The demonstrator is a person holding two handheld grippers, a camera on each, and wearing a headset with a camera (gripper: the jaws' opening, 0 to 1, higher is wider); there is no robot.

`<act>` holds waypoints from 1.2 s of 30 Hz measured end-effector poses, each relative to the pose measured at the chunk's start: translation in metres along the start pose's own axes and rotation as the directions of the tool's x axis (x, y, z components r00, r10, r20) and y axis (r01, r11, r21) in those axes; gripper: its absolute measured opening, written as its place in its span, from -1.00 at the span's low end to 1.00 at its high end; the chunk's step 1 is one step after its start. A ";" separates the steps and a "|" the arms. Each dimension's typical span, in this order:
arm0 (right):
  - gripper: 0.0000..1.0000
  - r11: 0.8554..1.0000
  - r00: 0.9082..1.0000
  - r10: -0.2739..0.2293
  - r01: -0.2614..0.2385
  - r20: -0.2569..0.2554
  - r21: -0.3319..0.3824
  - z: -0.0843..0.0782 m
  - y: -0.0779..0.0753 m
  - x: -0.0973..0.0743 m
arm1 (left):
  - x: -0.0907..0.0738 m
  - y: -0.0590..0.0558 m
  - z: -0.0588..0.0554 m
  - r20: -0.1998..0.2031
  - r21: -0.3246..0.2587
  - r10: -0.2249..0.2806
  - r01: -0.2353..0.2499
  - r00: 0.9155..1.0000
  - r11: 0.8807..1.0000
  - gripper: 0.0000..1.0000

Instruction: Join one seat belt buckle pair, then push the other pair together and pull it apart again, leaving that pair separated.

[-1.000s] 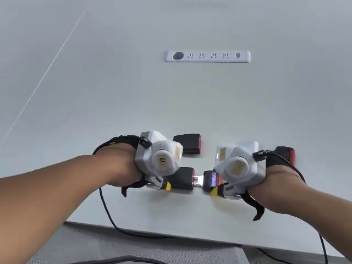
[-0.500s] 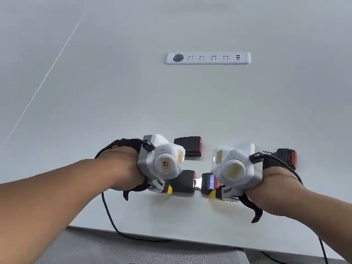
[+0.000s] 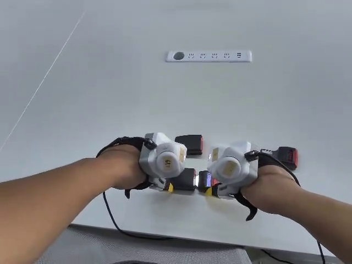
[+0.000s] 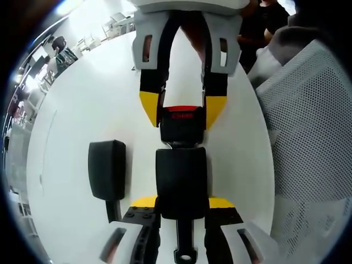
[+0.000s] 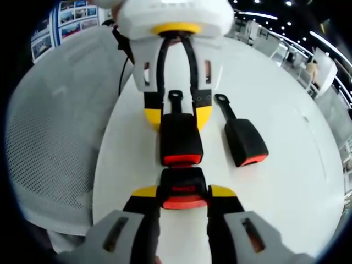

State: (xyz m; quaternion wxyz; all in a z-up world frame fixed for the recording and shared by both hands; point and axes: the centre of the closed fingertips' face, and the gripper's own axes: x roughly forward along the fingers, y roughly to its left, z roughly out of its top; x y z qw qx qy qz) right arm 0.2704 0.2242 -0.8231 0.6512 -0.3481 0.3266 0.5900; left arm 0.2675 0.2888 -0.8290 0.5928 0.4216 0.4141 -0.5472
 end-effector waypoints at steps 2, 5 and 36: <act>-0.40 1.000 1.000 -0.001 0.001 0.001 0.000 0.000 0.000 0.000 | 0.000 0.000 0.000 -0.004 0.000 0.000 0.000 1.000 1.000 -0.39; -0.39 1.000 1.000 -0.002 0.002 0.001 -0.001 0.000 0.000 0.000 | 0.000 -0.001 -0.001 -0.012 0.006 0.002 -0.002 1.000 1.000 -0.39; -0.34 1.000 0.999 0.010 -0.009 0.050 -0.012 -0.001 0.001 -0.002 | -0.002 0.003 -0.003 0.040 -0.027 0.004 -0.002 0.999 1.000 -0.35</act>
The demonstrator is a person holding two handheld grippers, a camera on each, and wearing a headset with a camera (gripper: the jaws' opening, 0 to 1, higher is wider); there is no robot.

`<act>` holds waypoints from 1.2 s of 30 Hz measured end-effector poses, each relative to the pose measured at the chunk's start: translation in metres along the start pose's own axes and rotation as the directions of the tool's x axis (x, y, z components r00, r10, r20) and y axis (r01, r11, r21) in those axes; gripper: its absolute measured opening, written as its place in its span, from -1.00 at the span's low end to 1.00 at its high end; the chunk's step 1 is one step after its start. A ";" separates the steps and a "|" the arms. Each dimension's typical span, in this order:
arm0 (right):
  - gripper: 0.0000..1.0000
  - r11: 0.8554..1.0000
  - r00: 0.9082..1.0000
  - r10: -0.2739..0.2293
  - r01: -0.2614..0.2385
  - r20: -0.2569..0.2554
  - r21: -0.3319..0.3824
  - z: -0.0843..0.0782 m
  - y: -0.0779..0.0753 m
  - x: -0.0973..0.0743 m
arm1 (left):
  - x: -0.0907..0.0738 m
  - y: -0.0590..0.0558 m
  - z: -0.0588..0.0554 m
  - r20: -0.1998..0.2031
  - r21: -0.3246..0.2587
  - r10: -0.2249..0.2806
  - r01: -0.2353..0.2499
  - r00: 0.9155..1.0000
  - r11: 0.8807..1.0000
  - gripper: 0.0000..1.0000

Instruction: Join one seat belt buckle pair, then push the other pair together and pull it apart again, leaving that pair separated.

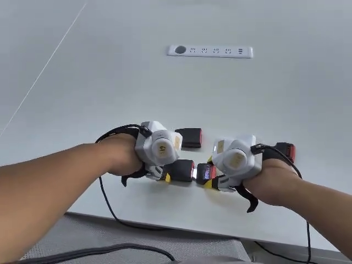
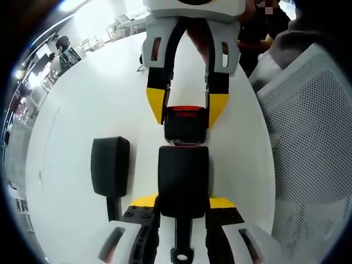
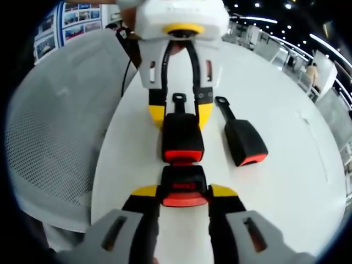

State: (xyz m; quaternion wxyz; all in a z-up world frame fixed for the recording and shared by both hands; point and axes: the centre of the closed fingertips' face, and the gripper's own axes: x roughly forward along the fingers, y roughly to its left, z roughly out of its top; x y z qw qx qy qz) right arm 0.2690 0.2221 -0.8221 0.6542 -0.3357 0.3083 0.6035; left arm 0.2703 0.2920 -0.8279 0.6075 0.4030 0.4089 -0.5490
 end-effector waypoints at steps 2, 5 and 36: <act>-0.34 1.000 1.000 -0.002 0.002 0.001 -0.004 0.000 0.000 0.000 | 0.000 0.000 0.000 0.008 -0.010 0.007 -0.007 1.000 1.000 -0.35; -0.34 1.000 1.000 -0.005 0.005 0.003 -0.005 0.000 0.000 0.001 | -0.001 0.000 0.000 0.010 -0.015 0.020 -0.020 1.000 1.000 -0.35; -0.22 0.998 0.997 -0.063 0.061 0.053 0.033 0.007 -0.023 -0.040 | -0.031 0.034 0.030 0.080 -0.064 0.099 -0.094 0.992 0.994 -0.06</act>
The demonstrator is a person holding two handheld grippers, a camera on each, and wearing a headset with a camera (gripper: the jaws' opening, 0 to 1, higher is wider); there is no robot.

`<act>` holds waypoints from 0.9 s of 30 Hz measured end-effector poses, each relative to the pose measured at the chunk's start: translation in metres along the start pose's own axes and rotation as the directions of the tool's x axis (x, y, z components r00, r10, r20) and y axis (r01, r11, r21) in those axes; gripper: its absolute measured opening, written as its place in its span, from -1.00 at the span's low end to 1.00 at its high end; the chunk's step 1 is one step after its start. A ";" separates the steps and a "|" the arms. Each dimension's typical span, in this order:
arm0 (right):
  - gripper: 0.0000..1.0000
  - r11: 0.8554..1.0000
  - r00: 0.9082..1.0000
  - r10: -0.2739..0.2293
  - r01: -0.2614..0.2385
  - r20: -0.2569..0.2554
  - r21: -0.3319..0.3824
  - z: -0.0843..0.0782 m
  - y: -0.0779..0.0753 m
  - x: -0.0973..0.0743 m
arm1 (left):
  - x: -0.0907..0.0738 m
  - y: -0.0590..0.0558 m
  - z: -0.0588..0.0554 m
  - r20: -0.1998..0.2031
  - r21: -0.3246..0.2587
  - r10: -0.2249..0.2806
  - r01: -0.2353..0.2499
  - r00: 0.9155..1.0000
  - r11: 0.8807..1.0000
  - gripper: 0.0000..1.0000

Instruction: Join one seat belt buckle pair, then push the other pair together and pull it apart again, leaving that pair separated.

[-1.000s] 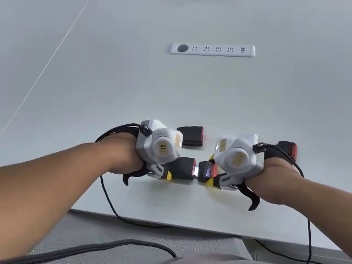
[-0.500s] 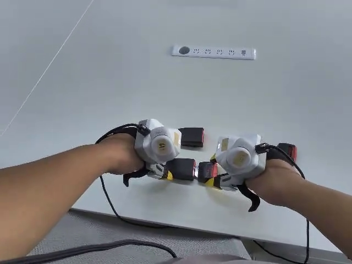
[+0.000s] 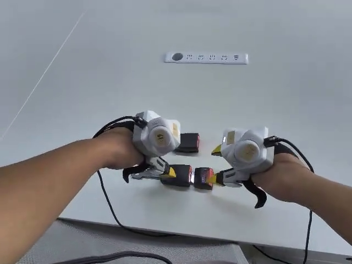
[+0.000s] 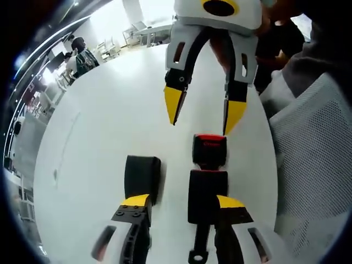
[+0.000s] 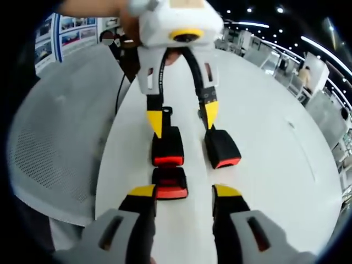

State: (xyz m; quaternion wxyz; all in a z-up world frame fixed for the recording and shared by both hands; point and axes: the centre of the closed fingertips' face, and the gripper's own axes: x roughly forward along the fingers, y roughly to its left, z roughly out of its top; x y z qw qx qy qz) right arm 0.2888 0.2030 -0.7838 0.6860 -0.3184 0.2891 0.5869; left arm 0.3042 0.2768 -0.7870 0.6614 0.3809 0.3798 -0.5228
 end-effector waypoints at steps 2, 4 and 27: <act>-0.22 1.000 1.000 -0.009 0.009 -0.007 0.005 -0.007 -0.005 -0.004 | 0.000 0.007 0.001 0.003 -0.003 0.010 -0.010 1.000 1.000 -0.05; -0.22 1.000 1.000 -0.020 0.020 -0.014 0.013 -0.014 -0.012 -0.009 | 0.000 0.015 0.002 0.004 -0.005 0.023 -0.023 1.000 1.000 -0.04; -0.23 0.988 0.978 -0.113 0.129 -0.174 0.086 -0.121 -0.073 -0.065 | 0.028 0.047 -0.003 -0.009 -0.016 -0.029 0.029 1.000 0.999 -0.01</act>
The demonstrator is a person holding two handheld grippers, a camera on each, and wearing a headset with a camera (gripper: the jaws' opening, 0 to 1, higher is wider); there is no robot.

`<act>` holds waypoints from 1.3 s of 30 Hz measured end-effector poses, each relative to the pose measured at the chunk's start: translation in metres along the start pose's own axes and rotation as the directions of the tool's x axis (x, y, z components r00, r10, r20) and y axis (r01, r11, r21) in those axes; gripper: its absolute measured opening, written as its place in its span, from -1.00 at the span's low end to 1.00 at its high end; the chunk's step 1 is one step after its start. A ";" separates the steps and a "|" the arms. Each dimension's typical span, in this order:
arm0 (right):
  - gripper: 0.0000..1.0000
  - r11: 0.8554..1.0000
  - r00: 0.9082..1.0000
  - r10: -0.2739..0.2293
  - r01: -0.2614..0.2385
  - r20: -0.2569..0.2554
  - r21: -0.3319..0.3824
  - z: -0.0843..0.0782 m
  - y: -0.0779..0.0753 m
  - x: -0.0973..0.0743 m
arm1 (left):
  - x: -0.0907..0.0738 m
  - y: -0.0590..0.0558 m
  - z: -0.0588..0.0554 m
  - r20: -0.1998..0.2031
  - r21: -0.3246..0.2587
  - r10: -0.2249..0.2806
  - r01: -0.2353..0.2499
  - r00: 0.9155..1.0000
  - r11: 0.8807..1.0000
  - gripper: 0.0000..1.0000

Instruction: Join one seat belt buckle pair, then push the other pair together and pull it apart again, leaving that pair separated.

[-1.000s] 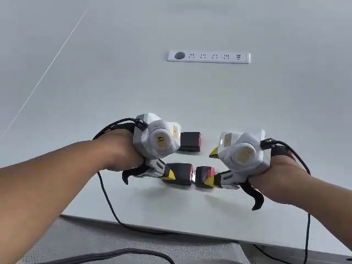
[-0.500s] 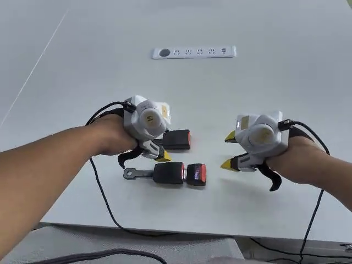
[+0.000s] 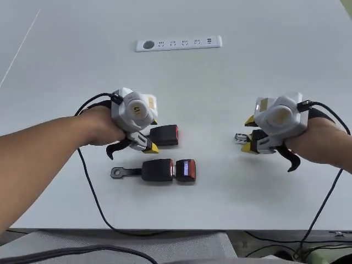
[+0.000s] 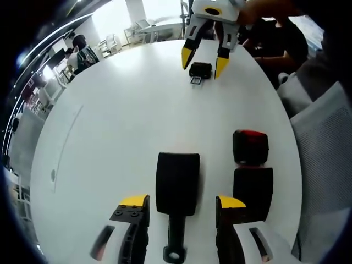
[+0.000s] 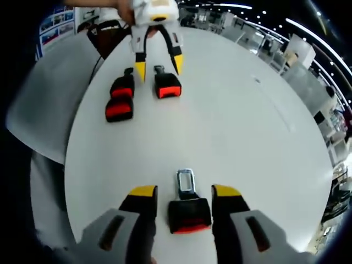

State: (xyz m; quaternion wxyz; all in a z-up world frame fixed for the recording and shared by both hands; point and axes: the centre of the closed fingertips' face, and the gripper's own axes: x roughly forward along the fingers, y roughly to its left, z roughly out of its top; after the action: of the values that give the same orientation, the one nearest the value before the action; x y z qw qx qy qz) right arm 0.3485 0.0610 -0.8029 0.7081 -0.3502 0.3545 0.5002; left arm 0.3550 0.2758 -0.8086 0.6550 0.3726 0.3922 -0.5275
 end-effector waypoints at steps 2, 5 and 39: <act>-0.23 1.000 1.000 -0.003 0.003 -0.012 0.007 -0.009 -0.003 -0.002 | 0.001 0.002 0.000 0.001 0.003 0.000 0.000 1.000 1.000 -0.01; -0.23 1.000 1.000 -0.001 0.001 -0.021 0.018 -0.016 -0.005 -0.004 | 0.004 0.005 -0.001 -0.004 0.002 -0.006 0.006 1.000 1.000 -0.01; -0.34 0.995 0.996 0.070 -0.073 -0.056 -0.061 -0.027 -0.006 0.002 | 0.013 0.004 -0.002 -0.069 0.068 -0.069 0.074 0.995 0.995 -0.36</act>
State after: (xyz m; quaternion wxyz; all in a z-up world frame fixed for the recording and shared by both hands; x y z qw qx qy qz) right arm 0.3509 0.0378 -0.8177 0.6686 -0.3729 0.3697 0.5265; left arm 0.3603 0.2727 -0.8208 0.6087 0.3984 0.4079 -0.5517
